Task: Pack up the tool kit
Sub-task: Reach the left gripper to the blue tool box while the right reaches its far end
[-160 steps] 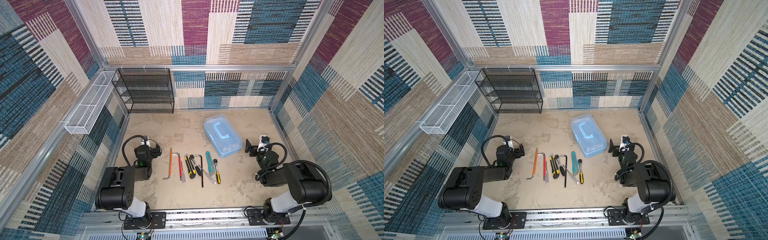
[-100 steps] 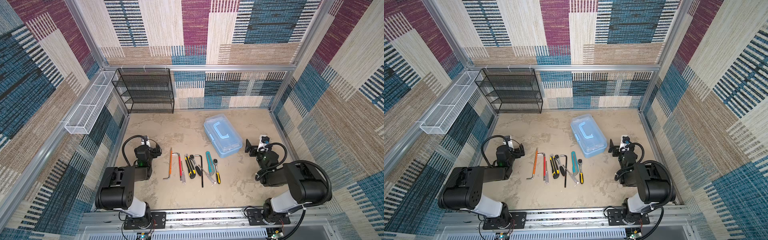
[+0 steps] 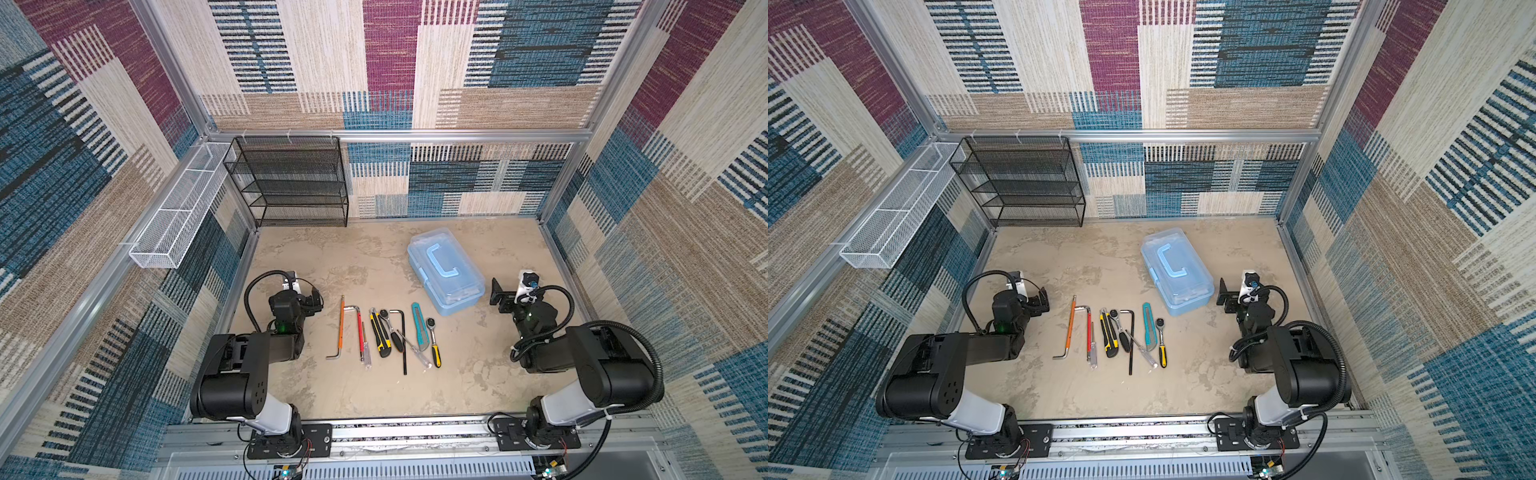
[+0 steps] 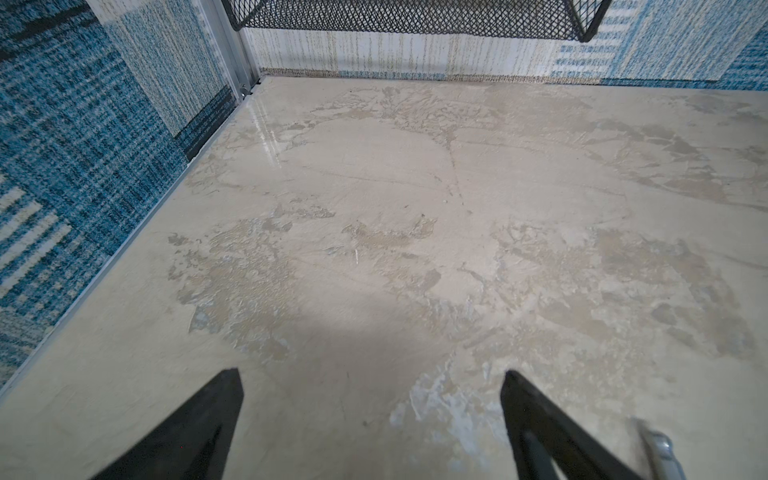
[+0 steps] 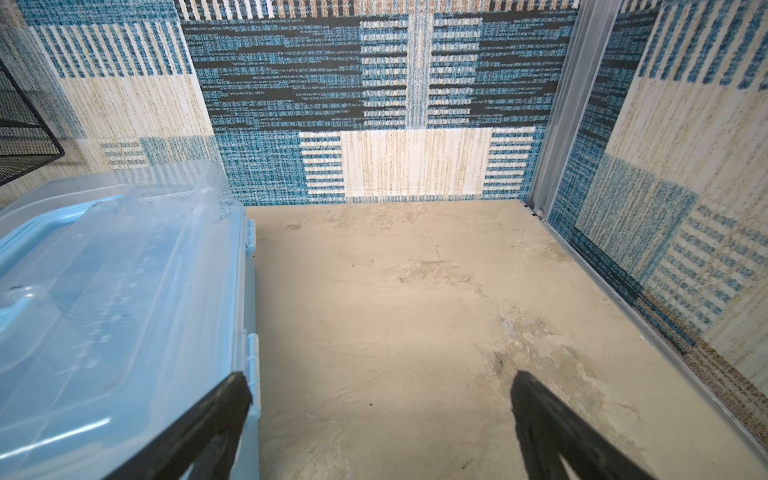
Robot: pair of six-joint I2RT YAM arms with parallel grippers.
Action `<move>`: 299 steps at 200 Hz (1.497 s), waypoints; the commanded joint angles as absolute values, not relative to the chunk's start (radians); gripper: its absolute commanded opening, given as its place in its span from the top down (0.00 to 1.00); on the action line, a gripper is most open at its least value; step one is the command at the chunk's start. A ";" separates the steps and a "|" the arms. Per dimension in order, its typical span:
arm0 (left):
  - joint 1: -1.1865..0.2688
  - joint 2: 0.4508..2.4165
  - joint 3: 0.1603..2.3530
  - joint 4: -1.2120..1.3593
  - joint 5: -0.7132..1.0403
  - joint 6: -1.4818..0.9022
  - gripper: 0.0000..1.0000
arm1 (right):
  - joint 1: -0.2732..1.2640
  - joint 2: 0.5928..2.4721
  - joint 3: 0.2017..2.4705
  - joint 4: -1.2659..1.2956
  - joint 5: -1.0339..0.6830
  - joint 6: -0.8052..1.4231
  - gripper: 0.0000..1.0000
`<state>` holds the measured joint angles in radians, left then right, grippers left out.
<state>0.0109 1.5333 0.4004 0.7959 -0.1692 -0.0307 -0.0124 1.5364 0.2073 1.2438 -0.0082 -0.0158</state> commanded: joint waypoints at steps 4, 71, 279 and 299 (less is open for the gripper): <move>0.012 1.534 0.407 0.845 -0.159 -0.034 0.00 | -0.012 1.533 0.212 1.279 -0.016 -0.017 0.00; 0.012 1.317 0.472 0.549 -0.235 -0.066 0.02 | -0.012 1.386 0.363 0.872 0.050 -0.012 0.00; -0.533 1.397 0.749 0.122 -0.072 -0.151 0.25 | 0.186 1.584 1.038 0.071 -0.266 -0.169 0.00; -0.560 1.422 0.756 0.118 -0.069 -0.161 0.26 | 0.202 1.648 1.113 -0.009 -0.248 -0.212 0.00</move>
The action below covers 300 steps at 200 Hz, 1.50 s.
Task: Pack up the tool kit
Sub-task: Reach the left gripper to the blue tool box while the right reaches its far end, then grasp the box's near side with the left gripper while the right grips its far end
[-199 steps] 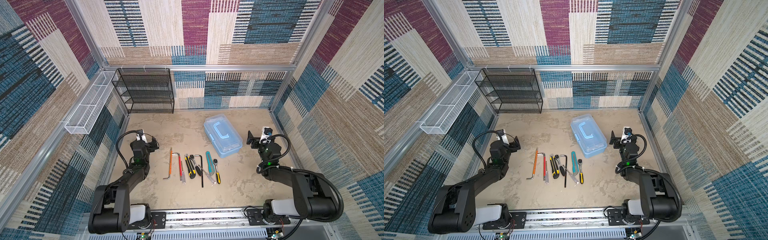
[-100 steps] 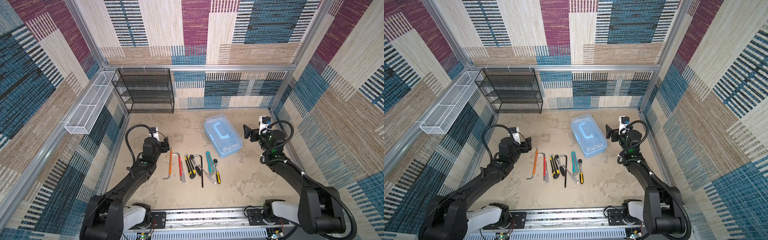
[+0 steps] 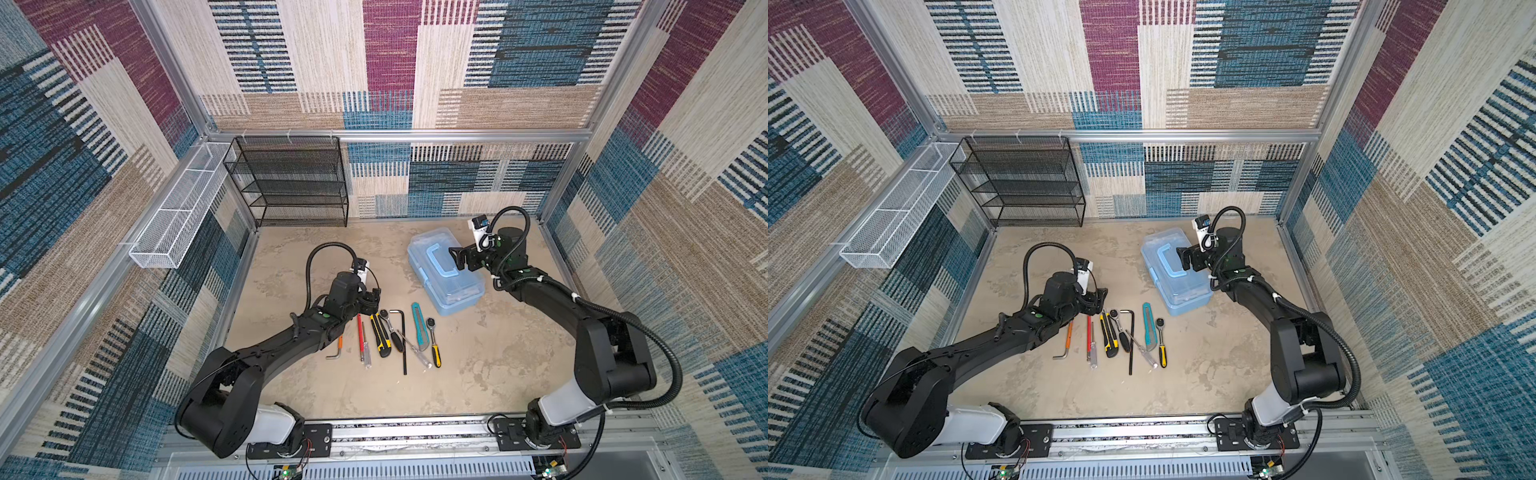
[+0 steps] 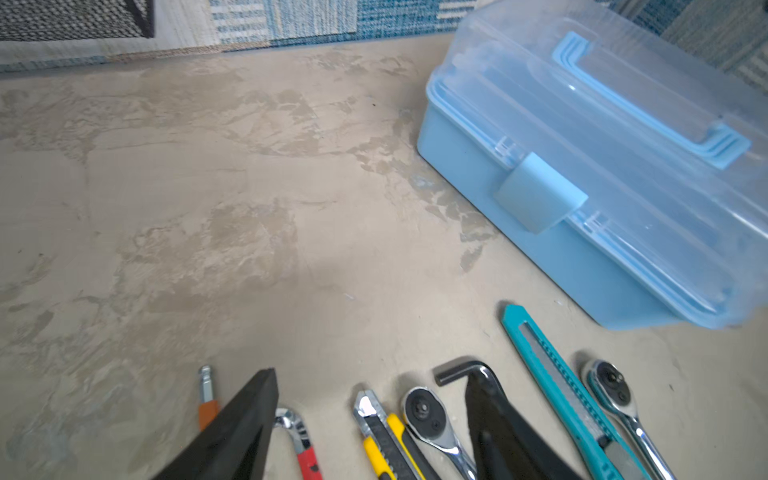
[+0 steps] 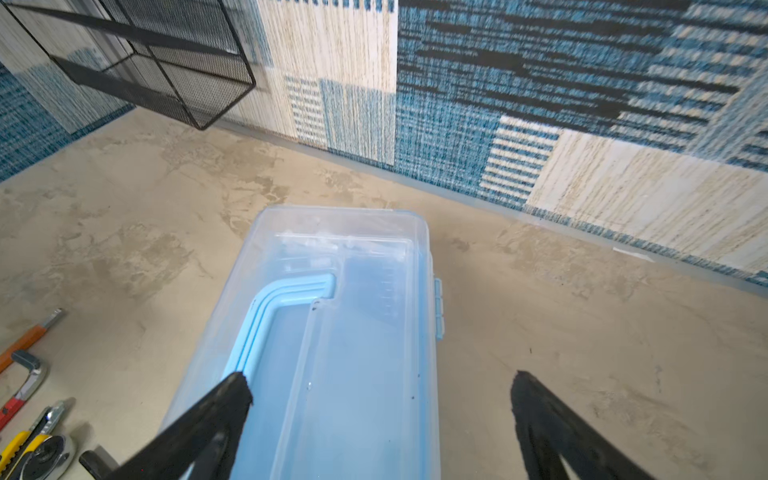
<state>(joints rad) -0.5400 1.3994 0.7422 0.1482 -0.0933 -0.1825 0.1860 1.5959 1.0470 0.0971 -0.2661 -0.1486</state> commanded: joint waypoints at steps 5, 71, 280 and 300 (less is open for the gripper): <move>-0.564 1.429 0.757 0.117 -0.068 -0.166 0.26 | 0.205 1.662 1.127 -0.025 -0.239 -0.219 0.00; -0.588 1.475 0.776 0.118 -0.009 -0.207 0.26 | 0.212 1.752 1.203 -0.105 -0.189 -0.268 0.00; -0.591 1.618 0.921 0.089 0.335 -0.347 0.26 | 0.212 1.798 1.149 -0.210 -0.299 -0.220 0.21; -0.591 1.626 0.922 0.108 0.360 -0.369 0.25 | 0.212 1.803 1.146 -0.215 -0.311 -0.207 0.21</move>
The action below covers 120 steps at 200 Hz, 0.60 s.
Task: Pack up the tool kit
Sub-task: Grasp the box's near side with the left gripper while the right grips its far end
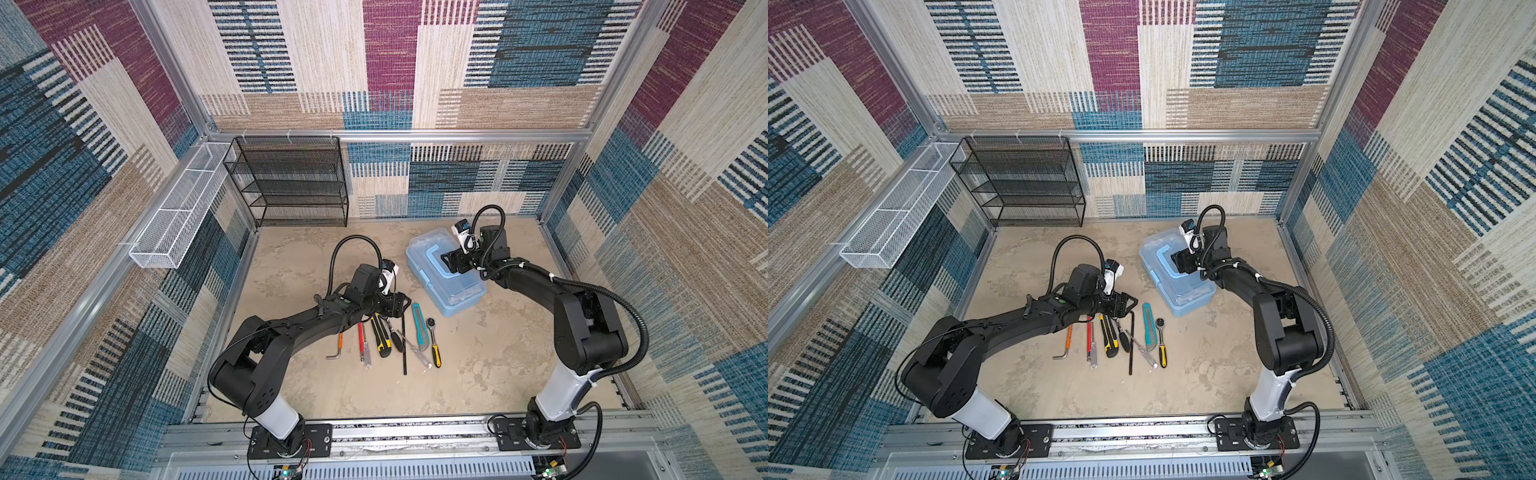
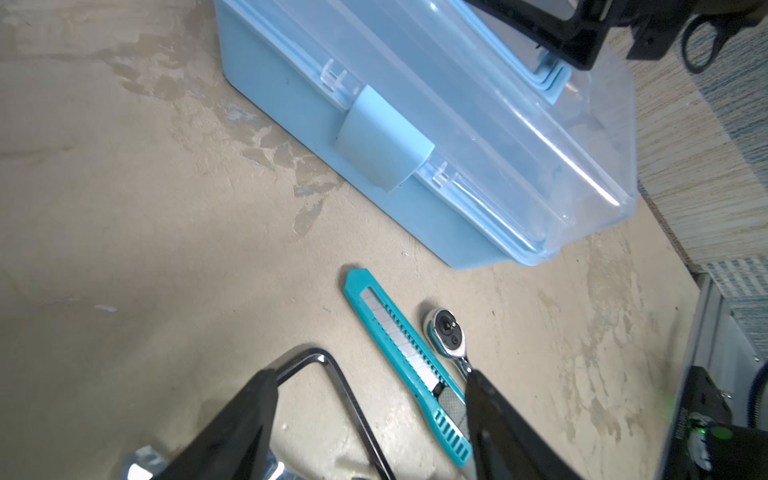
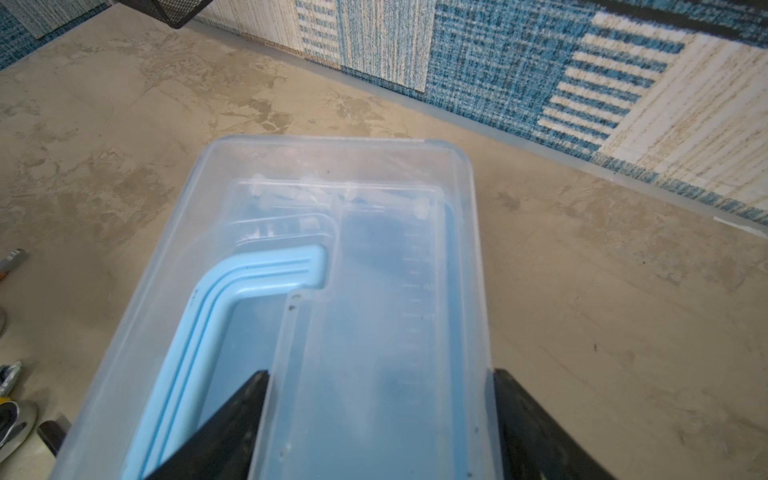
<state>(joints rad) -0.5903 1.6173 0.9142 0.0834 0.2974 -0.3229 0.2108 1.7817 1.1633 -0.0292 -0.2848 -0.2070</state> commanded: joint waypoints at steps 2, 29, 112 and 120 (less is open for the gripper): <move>-0.591 1.628 0.922 0.110 0.362 -0.372 0.25 | 0.212 1.804 1.145 -0.214 -0.311 -0.205 0.21; -0.591 1.651 0.929 0.147 0.399 -0.409 0.25 | 0.212 1.806 1.144 -0.217 -0.329 -0.188 0.20; -0.590 1.693 0.974 0.135 0.411 -0.445 0.27 | 0.209 1.797 1.190 -0.254 -0.311 -0.191 0.09; -0.590 1.696 0.975 0.130 0.411 -0.448 0.27 | 0.208 1.802 1.191 -0.260 -0.312 -0.192 0.11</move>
<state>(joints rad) -0.5903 1.6955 0.9722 0.1146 0.4171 -0.4263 0.2077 1.7893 1.1908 -0.0772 -0.3138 -0.1692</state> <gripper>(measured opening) 0.732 0.914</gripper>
